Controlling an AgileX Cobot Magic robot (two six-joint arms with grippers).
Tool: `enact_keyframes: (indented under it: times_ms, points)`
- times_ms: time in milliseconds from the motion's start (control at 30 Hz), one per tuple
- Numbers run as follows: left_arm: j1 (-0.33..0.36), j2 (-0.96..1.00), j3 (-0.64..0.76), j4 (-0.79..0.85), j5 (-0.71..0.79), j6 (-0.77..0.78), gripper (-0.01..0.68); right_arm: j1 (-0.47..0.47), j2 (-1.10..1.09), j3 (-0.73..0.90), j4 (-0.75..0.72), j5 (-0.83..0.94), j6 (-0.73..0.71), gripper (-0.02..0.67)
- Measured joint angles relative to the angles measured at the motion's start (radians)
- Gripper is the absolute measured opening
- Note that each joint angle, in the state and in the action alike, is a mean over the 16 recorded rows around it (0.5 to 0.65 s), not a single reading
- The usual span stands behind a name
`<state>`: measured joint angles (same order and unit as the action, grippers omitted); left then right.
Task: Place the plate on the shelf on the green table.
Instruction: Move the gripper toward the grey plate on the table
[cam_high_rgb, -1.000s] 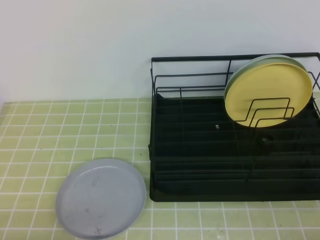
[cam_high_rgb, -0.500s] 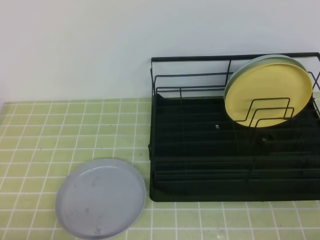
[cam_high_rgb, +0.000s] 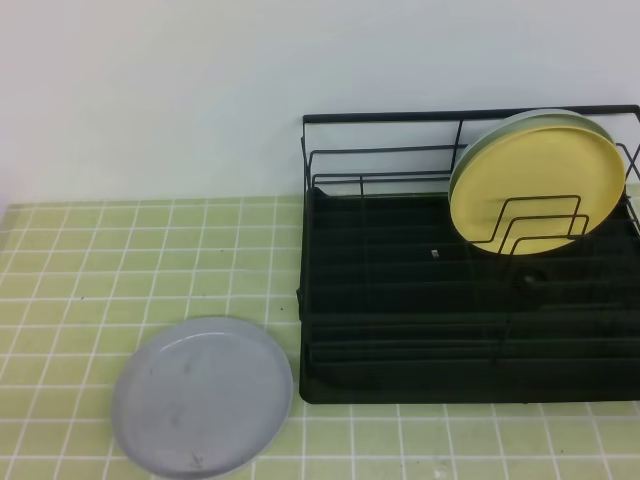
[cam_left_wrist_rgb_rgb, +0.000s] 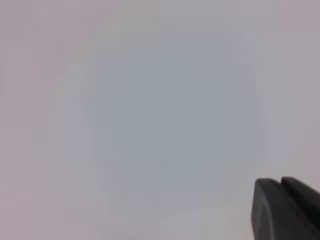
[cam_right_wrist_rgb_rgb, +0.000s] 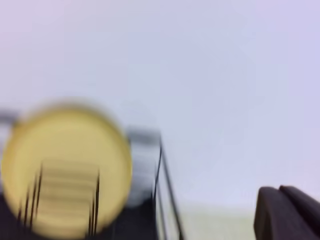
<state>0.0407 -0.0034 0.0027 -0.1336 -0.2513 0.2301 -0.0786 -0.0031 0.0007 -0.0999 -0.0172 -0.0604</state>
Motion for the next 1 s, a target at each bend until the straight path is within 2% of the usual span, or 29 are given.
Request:
enact_keyframes:
  times_ms: [267,500,733,1000]
  points:
    - [0.000,0.000,-0.002,-0.001,-0.191,0.001,-0.002,0.000,0.000,-0.001,0.003,-0.289,0.014,-0.003]
    - [0.000,0.000,-0.002,-0.008,-0.238,0.009,-0.002,0.000,0.000,-0.007,-0.001,-0.392,0.025,-0.003]
    - [0.000,0.000,-0.060,-0.016,-0.150,0.038,-0.002,0.000,0.000,-0.094,-0.070,-0.257,0.036,-0.003]
    - [0.000,0.000,-0.210,-0.025,0.125,0.070,-0.002,-0.001,0.043,-0.287,-0.130,0.125,0.084,-0.003]
